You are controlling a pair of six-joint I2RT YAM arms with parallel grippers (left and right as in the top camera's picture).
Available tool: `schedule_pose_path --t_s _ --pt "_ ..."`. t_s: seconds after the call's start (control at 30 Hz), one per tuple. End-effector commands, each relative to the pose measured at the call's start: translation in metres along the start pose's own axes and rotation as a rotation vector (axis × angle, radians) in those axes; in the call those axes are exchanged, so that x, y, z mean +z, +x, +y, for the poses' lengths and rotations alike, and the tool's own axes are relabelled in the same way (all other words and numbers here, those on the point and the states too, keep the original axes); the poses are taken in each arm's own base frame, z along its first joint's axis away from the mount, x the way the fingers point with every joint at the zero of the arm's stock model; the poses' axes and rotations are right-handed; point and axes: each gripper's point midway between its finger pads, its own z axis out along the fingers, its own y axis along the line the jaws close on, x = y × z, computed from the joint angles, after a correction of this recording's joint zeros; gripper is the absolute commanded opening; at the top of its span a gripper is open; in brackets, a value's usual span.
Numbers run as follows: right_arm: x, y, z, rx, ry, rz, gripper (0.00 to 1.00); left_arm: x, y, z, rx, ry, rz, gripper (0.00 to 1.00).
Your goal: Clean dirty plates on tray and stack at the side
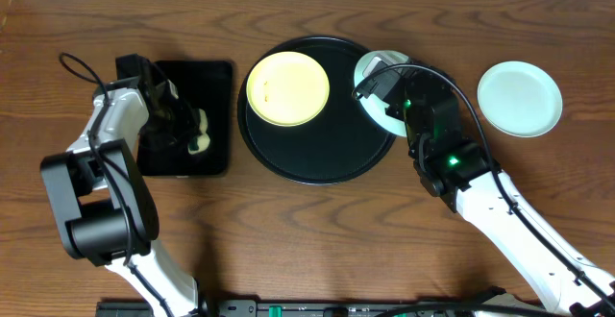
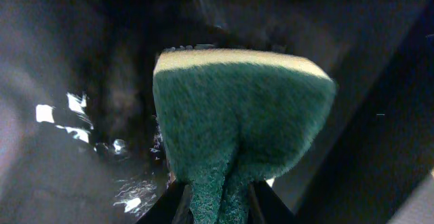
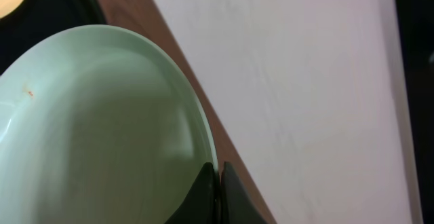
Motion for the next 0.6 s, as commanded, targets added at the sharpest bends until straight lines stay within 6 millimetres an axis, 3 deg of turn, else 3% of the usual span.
schedule_pose_path --t_s 0.0,0.13,0.27,0.43,0.57 --pt "-0.003 -0.007 -0.008 -0.018 0.034 -0.023 0.01 0.006 0.004 0.004 0.01 -0.011 0.02 0.08" --pt "-0.003 -0.01 -0.012 -0.029 0.048 -0.034 0.01 -0.003 -0.002 0.0 0.018 -0.005 -0.006 0.08" --pt "-0.003 -0.008 -0.01 -0.033 0.04 -0.028 0.01 -0.03 -0.015 -0.011 0.04 0.015 -0.084 0.07" --pt "-0.003 -0.011 -0.01 -0.03 0.039 -0.041 0.01 -0.089 -0.025 -0.031 0.086 0.048 -0.243 0.08" --pt "-0.004 -0.014 -0.015 -0.003 0.058 -0.057 0.01 -0.137 -0.021 -0.044 0.116 0.072 -0.356 0.08"
